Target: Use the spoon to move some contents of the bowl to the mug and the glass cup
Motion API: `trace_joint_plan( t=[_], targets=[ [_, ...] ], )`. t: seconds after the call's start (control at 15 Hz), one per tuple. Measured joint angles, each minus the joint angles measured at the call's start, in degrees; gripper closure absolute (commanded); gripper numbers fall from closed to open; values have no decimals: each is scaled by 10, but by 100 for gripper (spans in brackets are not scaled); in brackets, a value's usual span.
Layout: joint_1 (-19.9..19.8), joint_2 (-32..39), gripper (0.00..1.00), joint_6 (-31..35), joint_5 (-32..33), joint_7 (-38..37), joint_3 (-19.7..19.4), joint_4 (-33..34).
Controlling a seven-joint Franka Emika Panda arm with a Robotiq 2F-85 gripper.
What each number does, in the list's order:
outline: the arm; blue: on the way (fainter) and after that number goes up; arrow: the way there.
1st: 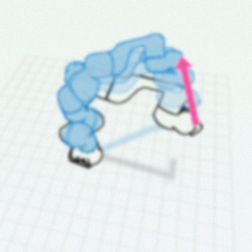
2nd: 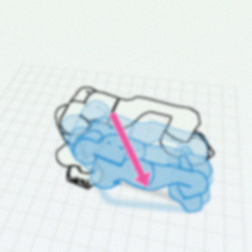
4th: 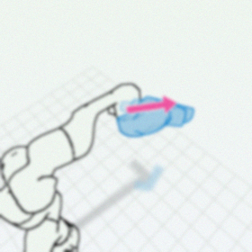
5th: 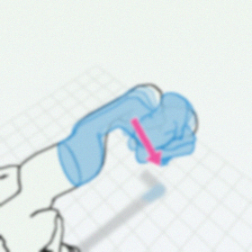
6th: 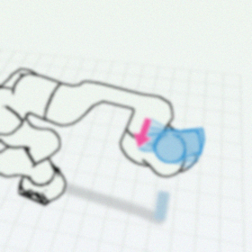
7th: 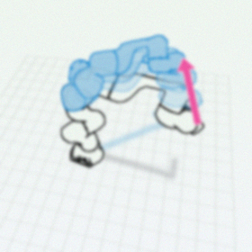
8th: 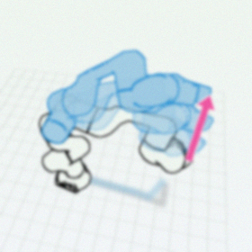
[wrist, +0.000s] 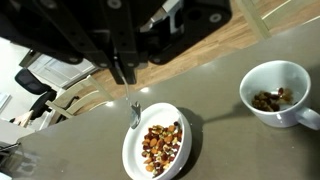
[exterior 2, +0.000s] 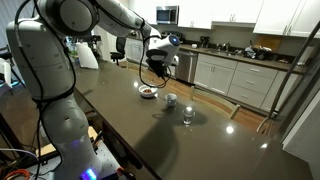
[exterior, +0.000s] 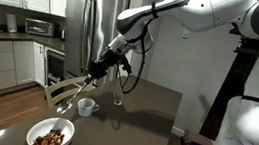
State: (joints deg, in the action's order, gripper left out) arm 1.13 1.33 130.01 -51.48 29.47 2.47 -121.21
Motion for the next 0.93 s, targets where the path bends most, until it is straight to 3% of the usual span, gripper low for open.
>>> trace_joint_plan(
  t=[0.33,0.93],
  targets=[
    [8,20,97,5,-9,21,8,-22],
    [29,65,97,71,-6,53,32,-26]
  ],
)
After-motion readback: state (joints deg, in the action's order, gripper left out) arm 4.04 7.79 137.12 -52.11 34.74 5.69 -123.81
